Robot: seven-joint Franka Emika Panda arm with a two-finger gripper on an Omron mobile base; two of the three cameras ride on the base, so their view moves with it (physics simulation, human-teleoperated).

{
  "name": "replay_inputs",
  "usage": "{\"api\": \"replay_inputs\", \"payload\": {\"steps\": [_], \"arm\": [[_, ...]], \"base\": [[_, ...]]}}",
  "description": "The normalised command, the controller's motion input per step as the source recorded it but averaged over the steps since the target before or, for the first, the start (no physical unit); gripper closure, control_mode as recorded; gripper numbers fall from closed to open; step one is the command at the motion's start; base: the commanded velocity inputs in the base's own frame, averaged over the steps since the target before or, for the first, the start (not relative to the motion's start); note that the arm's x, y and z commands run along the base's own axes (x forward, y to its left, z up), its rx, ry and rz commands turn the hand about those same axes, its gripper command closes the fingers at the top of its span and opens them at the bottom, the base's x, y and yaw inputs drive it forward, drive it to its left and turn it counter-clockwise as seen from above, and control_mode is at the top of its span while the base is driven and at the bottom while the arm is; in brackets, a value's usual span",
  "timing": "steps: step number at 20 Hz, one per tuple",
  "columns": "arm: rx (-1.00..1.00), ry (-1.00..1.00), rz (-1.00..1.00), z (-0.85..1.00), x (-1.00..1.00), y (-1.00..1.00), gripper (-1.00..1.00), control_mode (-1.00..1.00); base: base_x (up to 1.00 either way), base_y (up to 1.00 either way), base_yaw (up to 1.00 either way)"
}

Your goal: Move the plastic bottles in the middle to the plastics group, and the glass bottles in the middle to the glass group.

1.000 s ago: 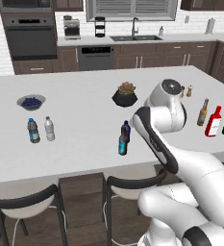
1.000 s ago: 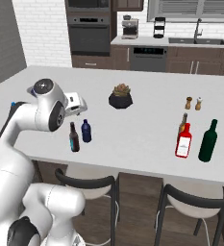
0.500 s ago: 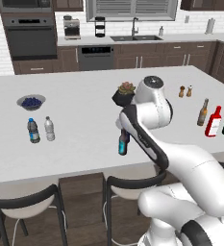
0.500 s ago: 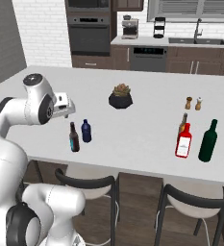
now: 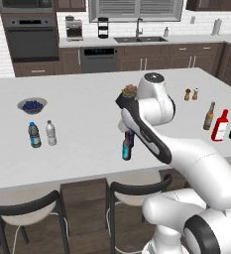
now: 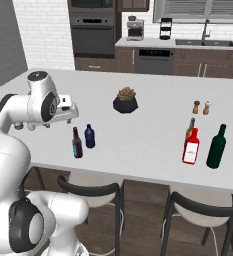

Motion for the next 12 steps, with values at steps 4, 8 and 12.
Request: {"api": "replay_inputs", "payload": {"steps": [4,8,12], "arm": [[0.00,0.03,0.00,-0.34,0.00,0.00,-1.00,-1.00],[0.00,-0.01,-0.05,-0.51,0.20,0.00,-1.00,-1.00],[0.00,-0.07,-0.11,-0.37,0.44,0.00,-1.00,-1.00]], "base": [[0.00,0.00,0.00],[0.00,0.00,0.00],[0.00,0.00,0.00]]}}
